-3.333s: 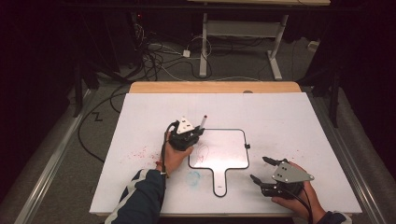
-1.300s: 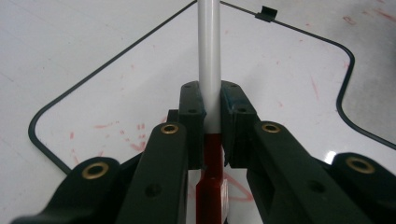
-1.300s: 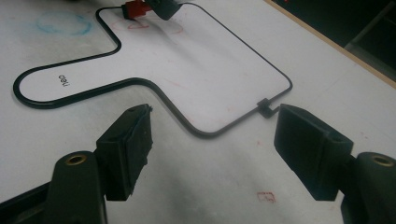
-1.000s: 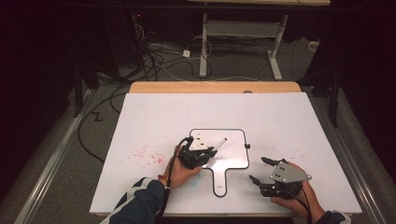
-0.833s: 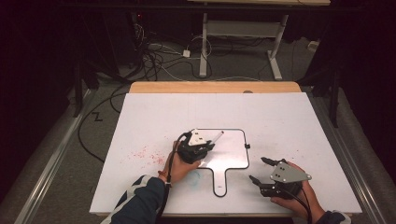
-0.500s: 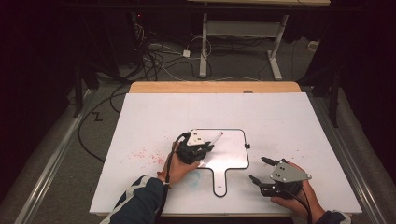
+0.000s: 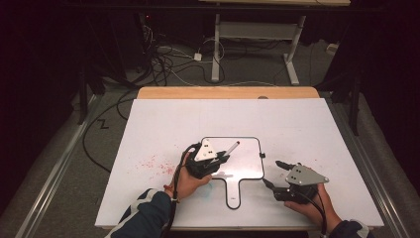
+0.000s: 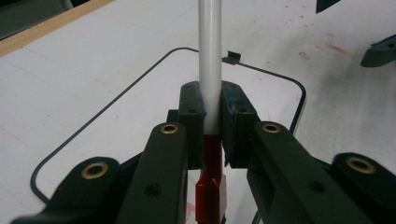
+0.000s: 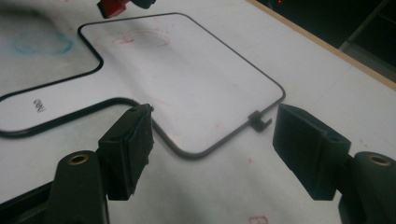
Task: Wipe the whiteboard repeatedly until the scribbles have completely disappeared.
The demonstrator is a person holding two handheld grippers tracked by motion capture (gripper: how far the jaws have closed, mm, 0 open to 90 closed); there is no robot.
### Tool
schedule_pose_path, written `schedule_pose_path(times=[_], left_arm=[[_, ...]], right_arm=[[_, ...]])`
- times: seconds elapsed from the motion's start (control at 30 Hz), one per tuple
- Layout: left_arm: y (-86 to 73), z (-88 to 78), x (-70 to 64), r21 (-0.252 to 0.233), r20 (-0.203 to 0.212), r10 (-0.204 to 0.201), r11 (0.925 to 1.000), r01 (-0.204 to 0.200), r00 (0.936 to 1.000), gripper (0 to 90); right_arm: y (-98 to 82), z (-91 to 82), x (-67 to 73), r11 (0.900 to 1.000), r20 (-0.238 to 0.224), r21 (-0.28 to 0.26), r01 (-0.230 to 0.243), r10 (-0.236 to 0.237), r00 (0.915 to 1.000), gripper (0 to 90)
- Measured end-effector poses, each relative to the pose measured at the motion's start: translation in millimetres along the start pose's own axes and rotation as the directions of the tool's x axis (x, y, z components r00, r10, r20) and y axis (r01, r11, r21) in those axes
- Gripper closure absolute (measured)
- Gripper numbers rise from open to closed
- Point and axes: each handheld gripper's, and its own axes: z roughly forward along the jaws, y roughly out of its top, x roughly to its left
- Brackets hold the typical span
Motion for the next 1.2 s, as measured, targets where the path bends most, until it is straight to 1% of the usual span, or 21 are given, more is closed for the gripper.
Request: schedule_pose_path(times=[0.17,0.2,0.27,0.3,0.37,0.4,0.43,0.5,0.57,0.7,0.73,0.8,0.87,0.97,1.03,1.07,1.1,1.13,1.17,1.2], left_arm=[[-0.9,-5.1,3.3,-0.022,-0.004,-0.012,0.9997,0.012,0.9999,78.2],[-1.1,-5.6,3.2,-0.020,-0.009,-0.006,0.9998,0.006,0.9999,78.2],[-1.5,-6.2,2.5,-0.026,-0.004,-0.002,0.9997,0.002,1.0000,78.2],[-1.5,-6.3,1.9,-0.021,-0.007,0.007,0.9997,-0.007,0.9999,78.2],[-1.5,-6.2,1.0,-0.027,-0.001,0.009,0.9996,-0.009,1.0000,78.2],[-1.2,-6.0,0.1,-0.027,-0.005,0.012,0.9995,-0.013,0.9999,78.2],[-1.1,-6.1,-0.4,-0.031,-0.001,0.014,0.9994,-0.014,0.9999,78.2],[-0.7,-6.6,-2.1,-0.039,-0.001,0.016,0.9991,-0.016,0.9999,78.2],[-0.4,-7.1,-4.1,-0.049,0.008,0.020,0.9986,-0.020,0.9998,78.2],[0.5,-7.0,-9.0,-0.059,0.015,0.036,0.9977,-0.035,0.9993,78.2],[0.7,-6.8,-10.0,-0.061,0.015,0.039,0.9974,-0.038,0.9991,78.1],[0.7,-6.4,-11.7,-0.069,0.023,0.042,0.9968,-0.040,0.9989,78.2],[1.0,-6.6,-13.1,-0.068,0.022,0.048,0.9966,-0.047,0.9986,78.1],[0.9,-7.7,-13.9,-0.072,0.023,0.052,0.9961,-0.050,0.9984,78.2],[1.1,-7.9,-14.1,-0.067,0.023,0.057,0.9962,-0.055,0.9981,78.2],[1.0,-8.2,-13.5,-0.070,0.027,0.054,0.9962,-0.052,0.9982,78.1],[0.9,-8.1,-12.9,-0.066,0.030,0.054,0.9964,-0.052,0.9981,78.1],[0.5,-7.8,-12.5,-0.060,0.030,0.056,0.9967,-0.054,0.9980,78.2],[-0.1,-7.8,-11.7,-0.057,0.027,0.055,0.9969,-0.054,0.9981,78.1],[-0.9,-7.9,-10.6,-0.056,0.028,0.051,0.9972,-0.049,0.9983,78.1]], right_arm=[[6.8,8.1,-5.8,0.999,-0.009,-0.024,-0.040,0.040,0.9992,30.2],[8.0,9.3,-6.6,0.999,-0.013,-0.026,-0.045,0.045,0.9989,30.5],[10.9,11.6,-7.3,0.998,-0.017,-0.034,-0.054,0.054,0.9984,31.0],[12.8,12.6,-7.7,0.998,-0.021,-0.039,-0.057,0.056,0.9982,31.2],[17.1,15.2,-8.9,0.996,-0.033,-0.053,-0.074,0.072,0.9968,31.4],[19.7,16.6,-9.4,0.995,-0.040,-0.062,-0.082,0.080,0.9960,31.5],[22.4,17.7,-10.2,0.992,-0.065,-0.075,-0.097,0.092,0.9936,31.1],[29.2,21.4,-10.6,0.989,-0.116,-0.094,-0.118,0.106,0.9875,31.2],[36.6,27.2,-9.2,0.986,-0.154,-0.103,-0.134,0.117,0.9810,33.1],[49.0,44.1,-3.8,0.983,-0.212,-0.097,-0.155,0.132,0.9684,35.6],[51.7,48.3,-2.8,0.982,-0.226,-0.097,-0.165,0.140,0.9640,36.0],[57.0,55.0,-2.1,0.977,-0.259,-0.105,-0.187,0.154,0.9536,38.6],[62.2,59.5,-2.5,0.969,-0.277,-0.117,-0.217,0.178,0.9443,39.3],[68.6,65.1,-4.9,0.960,-0.297,-0.127,-0.251,0.205,0.9327,43.2],[71.5,69.6,-6.1,0.952,-0.320,-0.133,-0.274,0.221,0.9215,49.0],[73.0,71.5,-5.8,0.950,-0.325,-0.138,-0.280,0.224,0.9188,51.2],[74.5,73.3,-5.2,0.949,-0.334,-0.139,-0.283,0.224,0.9157,57.3],[76.1,75.0,-4.5,0.949,-0.346,-0.146,-0.280,0.216,0.9127,61.3],[77.7,76.3,-3.2,0.949,-0.352,-0.154,-0.276,0.209,0.9126,64.4],[79.5,77.3,-1.7,0.949,-0.351,-0.157,-0.273,0.204,0.9137,70.0]])
